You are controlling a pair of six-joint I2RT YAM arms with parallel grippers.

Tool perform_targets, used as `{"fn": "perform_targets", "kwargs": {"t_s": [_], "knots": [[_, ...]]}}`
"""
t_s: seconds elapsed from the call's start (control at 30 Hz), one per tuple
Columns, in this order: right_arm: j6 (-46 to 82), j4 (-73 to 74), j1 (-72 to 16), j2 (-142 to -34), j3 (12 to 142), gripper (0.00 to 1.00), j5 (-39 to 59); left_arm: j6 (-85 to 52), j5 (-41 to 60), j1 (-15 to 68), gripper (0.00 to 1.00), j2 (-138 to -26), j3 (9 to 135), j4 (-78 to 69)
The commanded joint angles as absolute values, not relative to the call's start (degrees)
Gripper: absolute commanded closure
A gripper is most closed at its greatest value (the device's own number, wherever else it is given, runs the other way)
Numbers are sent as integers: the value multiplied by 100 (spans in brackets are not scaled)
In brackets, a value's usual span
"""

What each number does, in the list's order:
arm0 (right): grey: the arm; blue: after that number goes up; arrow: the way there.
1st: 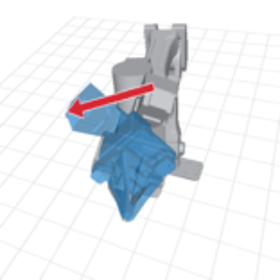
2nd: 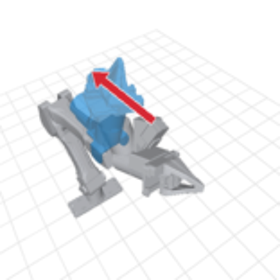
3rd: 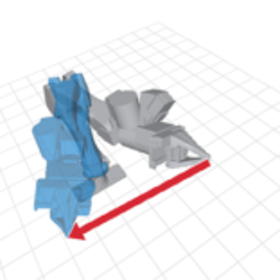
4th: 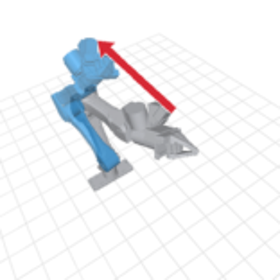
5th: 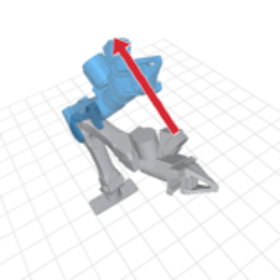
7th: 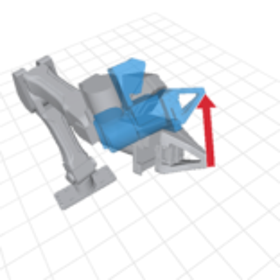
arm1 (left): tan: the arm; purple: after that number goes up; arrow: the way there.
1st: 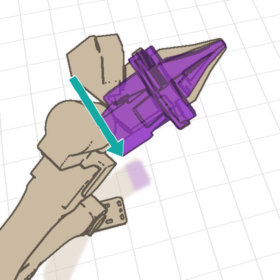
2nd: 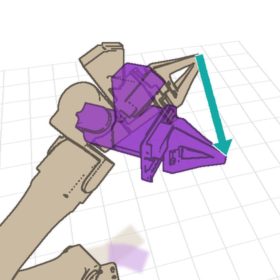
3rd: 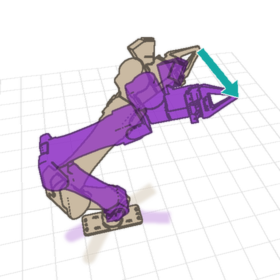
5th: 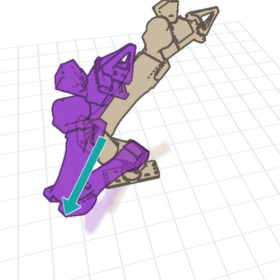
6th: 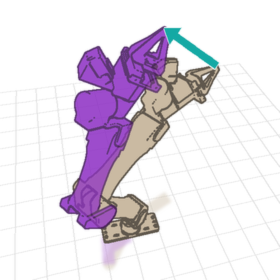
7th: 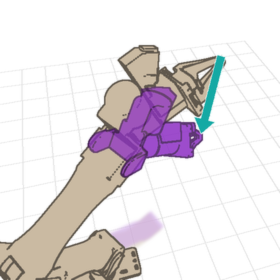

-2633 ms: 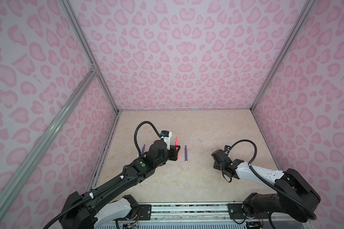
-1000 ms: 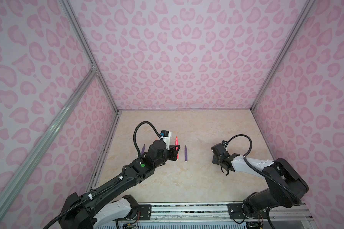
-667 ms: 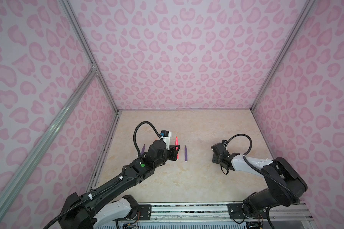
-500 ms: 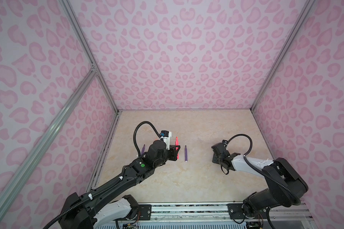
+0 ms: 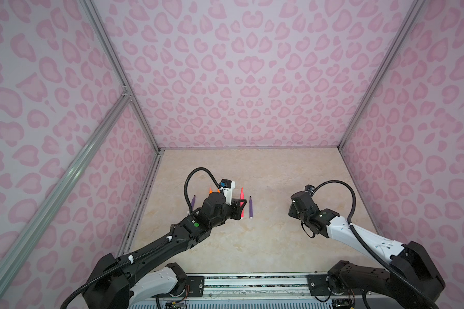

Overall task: Insert the pens into the pen caps
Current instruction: 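Lift the cap and carry it with the right gripper toward the left gripper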

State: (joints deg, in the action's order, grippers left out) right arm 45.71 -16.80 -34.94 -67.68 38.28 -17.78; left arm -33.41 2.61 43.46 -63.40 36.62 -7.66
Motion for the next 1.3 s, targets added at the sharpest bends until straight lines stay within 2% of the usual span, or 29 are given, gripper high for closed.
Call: {"fn": "perform_targets", "kwargs": {"t_s": [0.0,0.1,0.27,0.43,0.67,0.93,1.27], "knots": [[4748,-1960,-3841,-6527,4088,94,-2045,-3401,200,4340,97,-6154,3461,-1366],[4787,-2095,-4148,-6475,4502,95,-1991,-3333,159,4348,97,-5879,3282,-1484],[4808,-2497,-4896,-6713,5339,95,-2770,-3201,61,4341,97,-5449,3109,-1601],[4840,-2572,-5004,-7095,5976,98,-2711,-3195,31,4340,97,-5412,2993,-1799],[4614,-2367,-5411,-7296,6659,99,-2879,-3084,518,4349,97,-5468,3143,-1836],[4420,-1738,-5490,-6747,6218,98,-3052,-2953,746,4348,97,-5282,3112,-1896],[4025,-2050,-5368,-6893,6923,98,-2455,-2627,1107,4576,97,-5687,3263,-2094]]}}
